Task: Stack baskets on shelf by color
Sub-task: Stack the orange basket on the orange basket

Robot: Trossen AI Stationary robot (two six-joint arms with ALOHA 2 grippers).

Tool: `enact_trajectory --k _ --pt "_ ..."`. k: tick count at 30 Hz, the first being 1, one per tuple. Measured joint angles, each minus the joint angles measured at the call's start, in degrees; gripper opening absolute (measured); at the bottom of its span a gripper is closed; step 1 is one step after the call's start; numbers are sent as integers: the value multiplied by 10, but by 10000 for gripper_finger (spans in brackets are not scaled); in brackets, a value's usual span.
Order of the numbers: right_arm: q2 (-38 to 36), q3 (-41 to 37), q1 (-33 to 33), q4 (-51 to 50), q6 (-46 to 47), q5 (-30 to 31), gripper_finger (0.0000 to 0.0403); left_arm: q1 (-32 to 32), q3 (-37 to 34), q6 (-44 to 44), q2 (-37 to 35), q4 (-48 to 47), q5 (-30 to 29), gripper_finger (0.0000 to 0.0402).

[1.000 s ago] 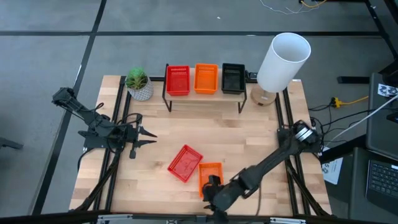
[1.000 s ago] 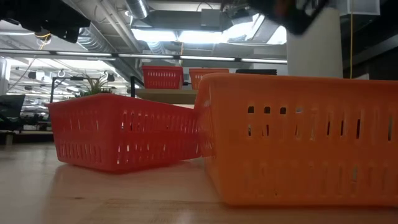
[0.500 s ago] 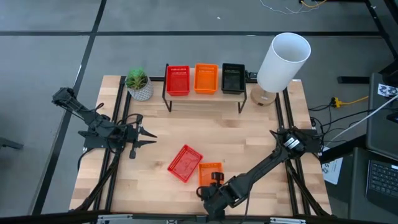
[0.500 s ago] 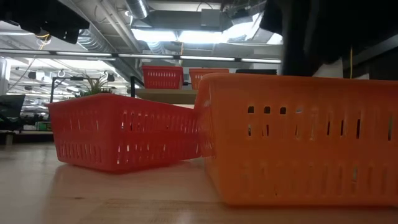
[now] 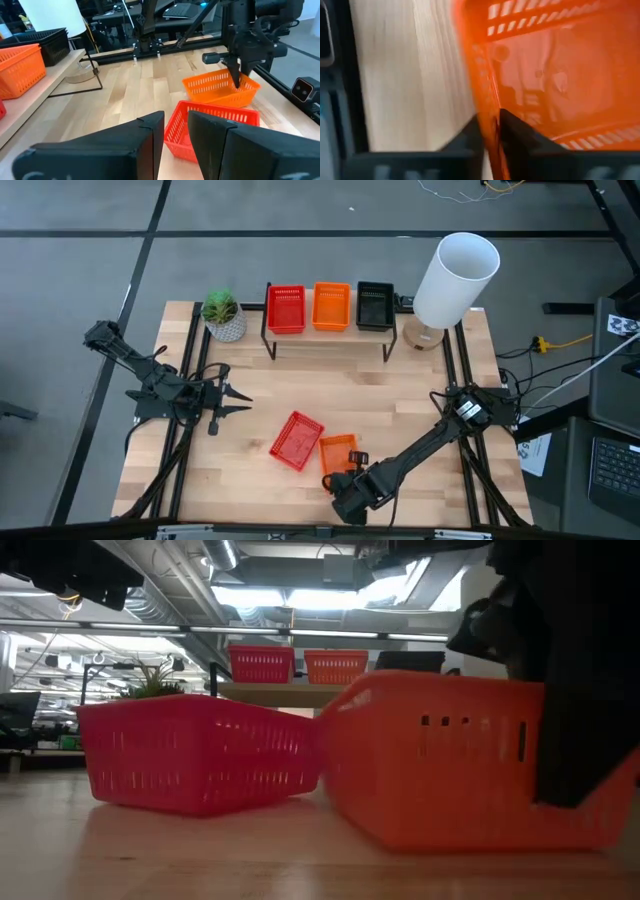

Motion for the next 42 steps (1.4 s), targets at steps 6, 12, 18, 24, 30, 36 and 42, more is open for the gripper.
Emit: enact_trajectory --k 6,12,18,24,30,36,42 --pt "-8 1 0 -149 -46 -49 4 0 0 4 0 0 0 80" --pt "-69 0 -4 -321 -28 16 2 0 0 4 0 1 0 80" --pt "-153 0 -31 -405 8 241 1 0 0 4 0 2 0 80" --pt "-228 0 -90 -422 -18 465 0 0 0 5 0 2 -1 80" --pt "-283 0 -207 -377 -153 565 0 0 0 55 0 2 6 80" --pt "-310 0 -369 -108 -488 388 0 37 -19 66 13 8 87 80" --pt "-310 1 -479 71 -645 170 0 103 -60 81 10 53 138 80"
